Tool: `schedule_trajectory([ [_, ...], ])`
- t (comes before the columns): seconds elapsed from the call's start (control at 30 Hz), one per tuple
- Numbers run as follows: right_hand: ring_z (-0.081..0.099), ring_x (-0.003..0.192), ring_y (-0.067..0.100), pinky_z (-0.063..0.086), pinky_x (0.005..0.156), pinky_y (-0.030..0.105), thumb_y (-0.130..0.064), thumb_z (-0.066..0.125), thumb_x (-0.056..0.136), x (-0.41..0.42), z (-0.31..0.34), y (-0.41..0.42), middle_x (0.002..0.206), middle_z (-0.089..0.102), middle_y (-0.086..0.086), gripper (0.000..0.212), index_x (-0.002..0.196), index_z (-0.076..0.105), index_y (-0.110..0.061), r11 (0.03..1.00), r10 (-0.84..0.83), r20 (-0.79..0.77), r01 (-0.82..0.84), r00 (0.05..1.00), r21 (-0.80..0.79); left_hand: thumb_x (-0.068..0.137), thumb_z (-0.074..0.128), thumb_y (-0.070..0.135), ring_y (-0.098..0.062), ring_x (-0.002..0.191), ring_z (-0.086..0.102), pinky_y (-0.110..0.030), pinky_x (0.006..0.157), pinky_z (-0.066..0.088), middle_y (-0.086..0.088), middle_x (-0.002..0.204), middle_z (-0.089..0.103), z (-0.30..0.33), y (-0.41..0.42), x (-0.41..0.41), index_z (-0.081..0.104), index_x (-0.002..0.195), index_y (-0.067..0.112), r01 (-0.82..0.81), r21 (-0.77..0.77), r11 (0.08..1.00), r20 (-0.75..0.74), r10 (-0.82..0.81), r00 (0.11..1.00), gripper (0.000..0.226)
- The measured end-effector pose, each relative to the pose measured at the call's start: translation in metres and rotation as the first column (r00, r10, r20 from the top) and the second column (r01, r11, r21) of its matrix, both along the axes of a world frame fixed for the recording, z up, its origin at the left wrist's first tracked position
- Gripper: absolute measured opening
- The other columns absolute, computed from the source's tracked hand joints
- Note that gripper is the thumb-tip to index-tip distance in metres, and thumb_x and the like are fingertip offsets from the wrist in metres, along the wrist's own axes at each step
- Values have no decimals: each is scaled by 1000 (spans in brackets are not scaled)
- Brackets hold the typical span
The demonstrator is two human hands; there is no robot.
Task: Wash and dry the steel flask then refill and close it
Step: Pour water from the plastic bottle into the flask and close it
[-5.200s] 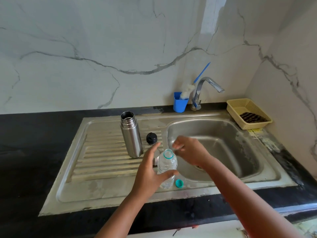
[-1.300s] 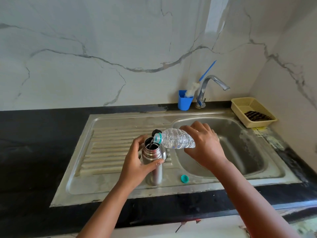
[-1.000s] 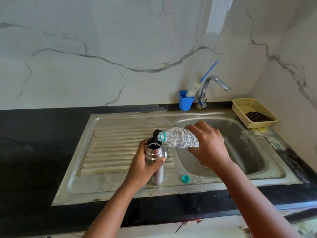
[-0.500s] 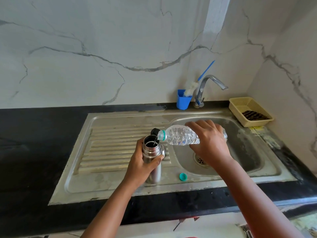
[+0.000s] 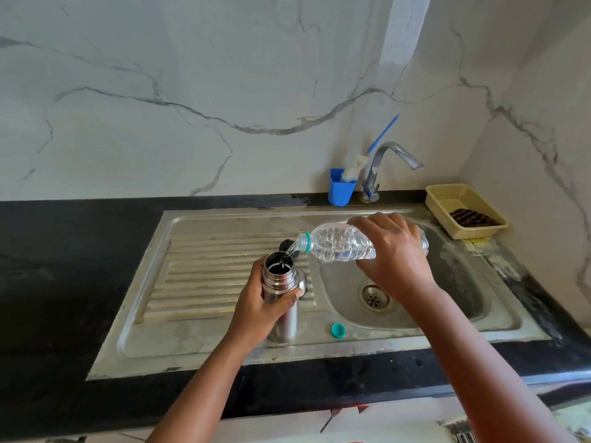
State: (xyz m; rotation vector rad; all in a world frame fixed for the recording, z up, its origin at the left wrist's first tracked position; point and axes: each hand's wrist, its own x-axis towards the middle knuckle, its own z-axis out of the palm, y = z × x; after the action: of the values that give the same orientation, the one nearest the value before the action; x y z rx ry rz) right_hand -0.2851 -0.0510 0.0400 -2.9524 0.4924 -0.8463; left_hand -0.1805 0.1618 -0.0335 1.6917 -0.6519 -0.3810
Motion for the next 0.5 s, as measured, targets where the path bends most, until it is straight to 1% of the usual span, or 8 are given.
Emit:
schedule_trajectory([
  [0.1, 58, 99, 31, 45, 87, 50, -9, 88, 59, 1, 0, -2, 106, 67, 2, 68, 121, 64, -24, 1000, 6, 6, -6, 1000, -18, 72, 77, 39, 2, 102, 63, -9, 80, 47, 29, 110, 64, -1, 0, 0, 45, 121, 43, -6, -1, 1000, 3, 6, 1000, 58],
  [0.23, 58, 97, 32, 45, 88, 51, -7, 89, 58, 0, 0, -4, 105, 67, 3, 67, 119, 65, -22, 999, 20, 16, -20, 1000, -28, 80, 79, 18, 3, 100, 64, -10, 80, 47, 28, 108, 65, -3, -1, 1, 47, 120, 40, -14, -7, 1000, 11, 14, 1000, 56],
  [0.5, 59, 101, 31, 45, 89, 51, -11, 90, 59, 1, 4, -6, 108, 68, 3, 67, 120, 66, -23, 996, 12, 7, -11, 1000, -86, 80, 79, 14, 3, 100, 64, -9, 79, 47, 29, 107, 65, -3, -2, 1, 46, 120, 40, -15, -13, 1000, -3, 15, 1000, 58],
])
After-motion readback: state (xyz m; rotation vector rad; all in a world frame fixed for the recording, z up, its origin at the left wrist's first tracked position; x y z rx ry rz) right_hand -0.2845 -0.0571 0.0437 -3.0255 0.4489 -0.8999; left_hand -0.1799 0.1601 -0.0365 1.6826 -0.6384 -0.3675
